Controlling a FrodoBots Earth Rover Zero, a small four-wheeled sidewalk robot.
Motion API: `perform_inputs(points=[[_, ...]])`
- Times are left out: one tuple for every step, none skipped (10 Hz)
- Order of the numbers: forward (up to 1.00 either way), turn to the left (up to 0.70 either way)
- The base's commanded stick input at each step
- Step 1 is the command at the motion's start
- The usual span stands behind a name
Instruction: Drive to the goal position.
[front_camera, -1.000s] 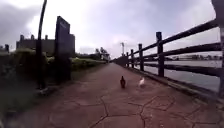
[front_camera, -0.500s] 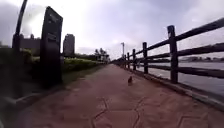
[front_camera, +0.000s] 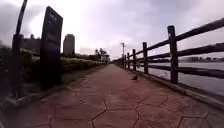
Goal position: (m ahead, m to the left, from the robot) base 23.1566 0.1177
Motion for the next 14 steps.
perform_inputs(points=[[0.78, 0.0], [0.8, 0.0], [0.85, 0.0], [0.92, 0.0], [0.96, 0.0], [0.98, 0.2], [0.99, 0.25], [0.99, 0.1], [0.99, 0.0], [0.99, 0.0], [0.99, 0.04], [0.99, 0.29], [0.99, 0.22], [0.98, 0.0]])
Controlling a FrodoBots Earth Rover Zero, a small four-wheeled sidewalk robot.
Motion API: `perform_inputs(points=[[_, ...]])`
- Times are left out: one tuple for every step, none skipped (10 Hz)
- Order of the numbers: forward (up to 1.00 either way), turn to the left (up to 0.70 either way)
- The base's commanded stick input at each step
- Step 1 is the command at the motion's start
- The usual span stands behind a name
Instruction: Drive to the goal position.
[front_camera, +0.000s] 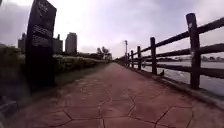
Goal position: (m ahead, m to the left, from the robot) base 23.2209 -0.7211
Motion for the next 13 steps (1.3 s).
perform_inputs(points=[[0.98, 0.0], [0.98, 0.0], [0.98, 0.0], [0.98, 0.0], [0.98, 0.0], [0.99, 0.0], [0.99, 0.0], [0.99, 0.0], [0.99, 0.0], [0.99, 0.0], [0.99, 0.0], [0.99, 0.0], [0.99, 0.0]])
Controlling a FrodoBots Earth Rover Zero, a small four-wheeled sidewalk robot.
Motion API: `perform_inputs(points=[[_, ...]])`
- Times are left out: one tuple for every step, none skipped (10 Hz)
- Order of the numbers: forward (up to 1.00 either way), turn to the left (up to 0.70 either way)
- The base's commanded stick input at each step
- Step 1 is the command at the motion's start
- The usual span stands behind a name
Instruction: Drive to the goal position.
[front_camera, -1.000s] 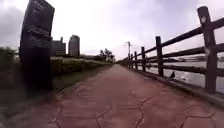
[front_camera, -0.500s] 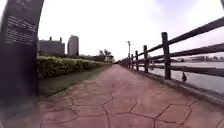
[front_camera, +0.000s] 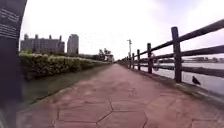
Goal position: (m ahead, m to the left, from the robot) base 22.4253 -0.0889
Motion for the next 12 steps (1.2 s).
perform_inputs(points=[[0.98, 0.0], [0.98, 0.0], [0.99, 0.0], [0.99, 0.0], [0.99, 0.0], [0.99, 0.0], [0.99, 0.0], [0.99, 0.0], [0.99, 0.0], [0.99, 0.0], [0.99, 0.0], [0.99, 0.0]])
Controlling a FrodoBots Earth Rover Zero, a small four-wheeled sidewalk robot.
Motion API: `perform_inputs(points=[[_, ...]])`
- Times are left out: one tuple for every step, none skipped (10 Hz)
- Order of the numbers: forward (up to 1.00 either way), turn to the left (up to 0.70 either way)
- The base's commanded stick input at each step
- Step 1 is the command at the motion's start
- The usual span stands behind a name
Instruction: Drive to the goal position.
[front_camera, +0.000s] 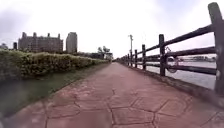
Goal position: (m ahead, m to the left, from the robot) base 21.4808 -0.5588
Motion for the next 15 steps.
perform_inputs(points=[[0.99, 0.0], [0.99, 0.0], [0.99, 0.0], [0.99, 0.0], [0.99, 0.0], [0.99, 0.0], [0.99, 0.0], [0.99, 0.0], [0.99, 0.0], [0.99, 0.0], [0.99, 0.0], [1.0, 0.0], [1.0, 0.0], [1.0, 0.0], [1.0, 0.0]])
